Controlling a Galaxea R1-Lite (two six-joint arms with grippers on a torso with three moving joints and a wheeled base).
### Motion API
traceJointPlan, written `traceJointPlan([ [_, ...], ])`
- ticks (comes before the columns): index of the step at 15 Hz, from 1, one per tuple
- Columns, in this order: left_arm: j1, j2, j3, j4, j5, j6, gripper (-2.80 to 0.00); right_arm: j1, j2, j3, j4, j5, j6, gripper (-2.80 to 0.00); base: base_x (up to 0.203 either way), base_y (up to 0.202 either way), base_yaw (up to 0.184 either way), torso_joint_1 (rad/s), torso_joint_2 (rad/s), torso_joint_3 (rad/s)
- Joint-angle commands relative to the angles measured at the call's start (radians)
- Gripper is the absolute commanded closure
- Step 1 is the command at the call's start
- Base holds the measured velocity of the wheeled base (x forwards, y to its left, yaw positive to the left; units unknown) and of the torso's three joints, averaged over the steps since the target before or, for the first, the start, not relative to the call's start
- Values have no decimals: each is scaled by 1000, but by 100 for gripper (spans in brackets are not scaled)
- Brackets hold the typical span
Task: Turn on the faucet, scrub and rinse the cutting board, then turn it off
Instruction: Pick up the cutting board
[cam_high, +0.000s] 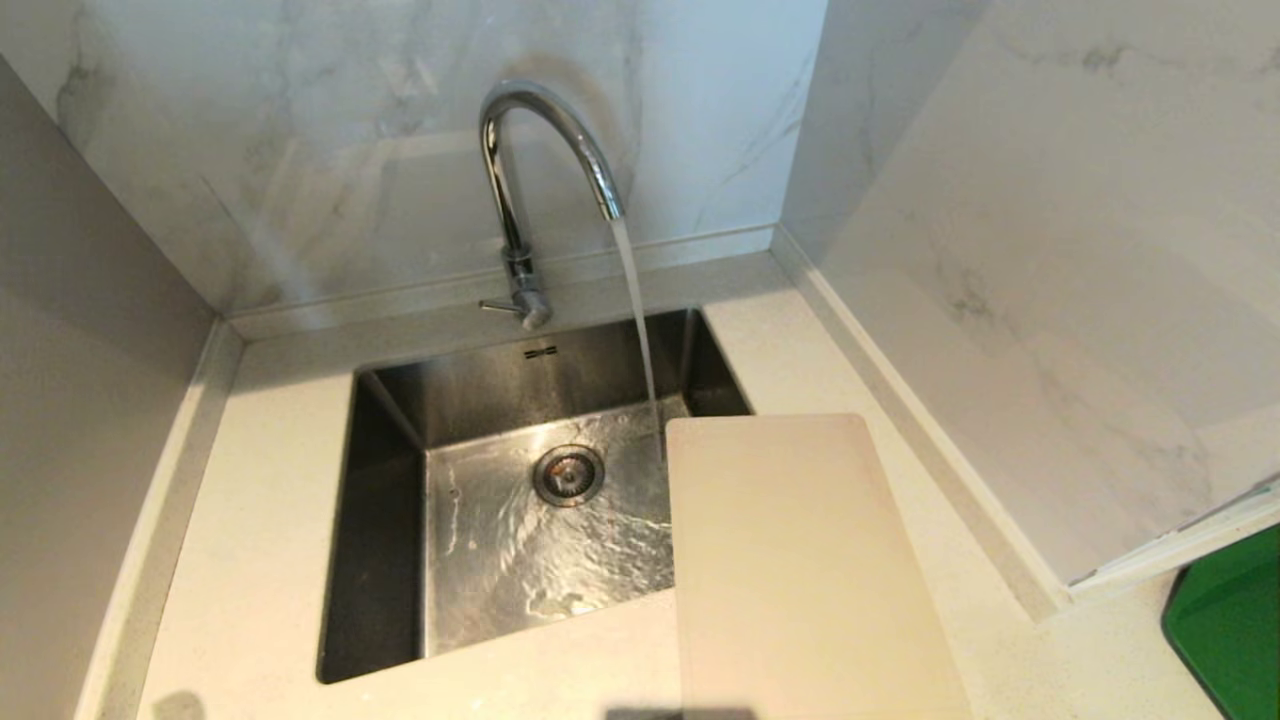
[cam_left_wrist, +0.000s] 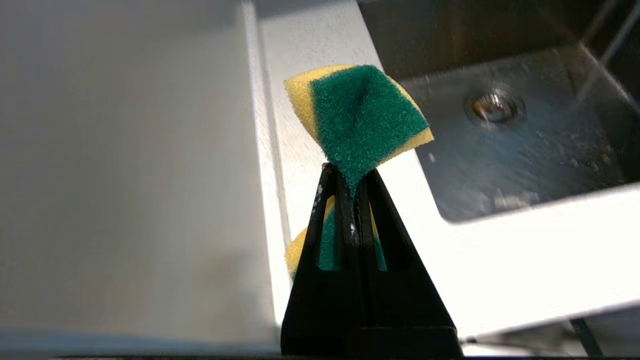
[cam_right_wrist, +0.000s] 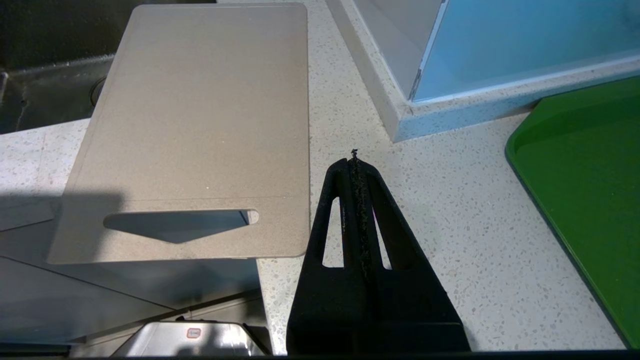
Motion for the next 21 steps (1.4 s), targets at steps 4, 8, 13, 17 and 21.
traceJointPlan([
  [4, 42, -183, 16, 111, -94, -19, 0, 0, 0, 0, -1, 0, 0, 0, 0, 0, 0, 0, 0, 0],
  [8, 41, -240, 17, 189, -182, -38, 0, 0, 0, 0, -1, 0, 0, 0, 0, 0, 0, 0, 0, 0],
  [13, 41, -240, 18, 194, -180, -65, 0, 0, 0, 0, -1, 0, 0, 0, 0, 0, 0, 0, 0, 0],
  [17, 41, -240, 17, 197, -176, -89, 0, 0, 0, 0, -1, 0, 0, 0, 0, 0, 0, 0, 0, 0],
  [21, 41, -240, 17, 198, -176, -92, 0, 0, 0, 0, -1, 0, 0, 0, 0, 0, 0, 0, 0, 0],
])
